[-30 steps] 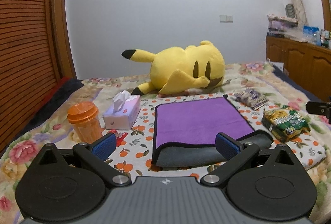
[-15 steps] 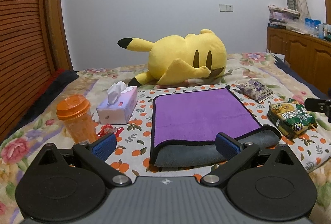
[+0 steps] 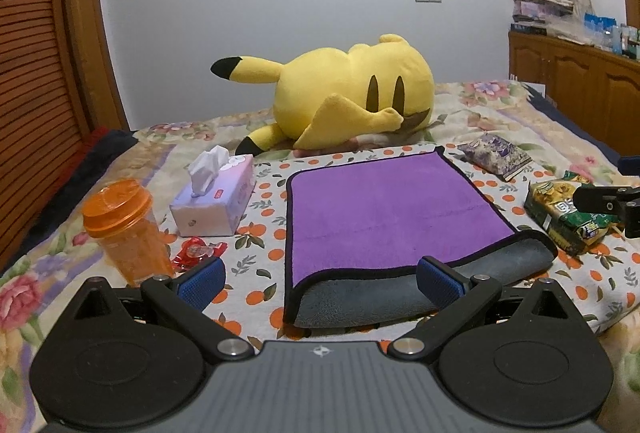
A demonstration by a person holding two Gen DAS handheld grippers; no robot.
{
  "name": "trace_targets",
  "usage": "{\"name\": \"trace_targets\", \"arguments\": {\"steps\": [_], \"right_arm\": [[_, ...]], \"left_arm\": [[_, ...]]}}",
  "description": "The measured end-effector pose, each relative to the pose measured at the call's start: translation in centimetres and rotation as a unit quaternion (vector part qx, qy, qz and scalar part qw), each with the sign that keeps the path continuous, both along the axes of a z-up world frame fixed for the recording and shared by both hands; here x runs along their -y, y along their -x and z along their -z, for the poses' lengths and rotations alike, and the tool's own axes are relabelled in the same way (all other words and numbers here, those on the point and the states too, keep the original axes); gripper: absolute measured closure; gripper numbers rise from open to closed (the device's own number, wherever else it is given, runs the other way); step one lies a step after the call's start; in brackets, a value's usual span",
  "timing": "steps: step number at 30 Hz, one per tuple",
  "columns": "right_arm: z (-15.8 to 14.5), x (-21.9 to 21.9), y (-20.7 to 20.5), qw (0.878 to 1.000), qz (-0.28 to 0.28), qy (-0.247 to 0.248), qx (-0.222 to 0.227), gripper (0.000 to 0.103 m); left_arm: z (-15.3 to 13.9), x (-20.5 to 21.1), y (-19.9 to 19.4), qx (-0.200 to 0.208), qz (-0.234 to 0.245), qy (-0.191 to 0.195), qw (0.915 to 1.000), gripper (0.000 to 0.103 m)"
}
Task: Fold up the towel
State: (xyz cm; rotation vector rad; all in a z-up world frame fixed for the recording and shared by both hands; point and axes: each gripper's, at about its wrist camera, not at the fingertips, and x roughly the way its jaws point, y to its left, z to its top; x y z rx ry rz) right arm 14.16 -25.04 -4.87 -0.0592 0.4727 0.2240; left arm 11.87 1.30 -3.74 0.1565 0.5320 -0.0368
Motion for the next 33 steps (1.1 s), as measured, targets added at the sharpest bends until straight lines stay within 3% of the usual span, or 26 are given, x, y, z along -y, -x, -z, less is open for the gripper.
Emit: {"name": "trace_targets", "arguments": {"steps": [8,15,22,26,33], "right_arm": [[0.7,-0.1,-1.8,1.000,-0.008,0.003,-0.017,0.000],[1.4,0.0,-3.4,0.999,-0.008,-0.001,-0.035,0.000],[2.6,0.0,-4.9,0.998,-0.014,0.003,-0.065,0.001],[3.7,-0.2,-5.7,0.995,-0.020,0.009,-0.098,0.015],[5.3,-0.3,-6.8,0.990,-0.031,0.011,-0.141,0.018]], "left_arm": [[1.1,-0.6,-2.3,-0.019,0.004,-0.007,0.9998,0.000],[2.0,-1.8,-4.1,-0.040,-0.003,0.011,0.9991,0.000],[2.9,-2.4,-5.7,-0.063,0.002,0.010,0.9979,0.008],[3.5,-2.7,-6.7,-0.078,0.009,0.014,0.9968,0.016],[4.7,-3.1,-8.1,-0.106,0.018,0.023,0.9940,0.026]]}}
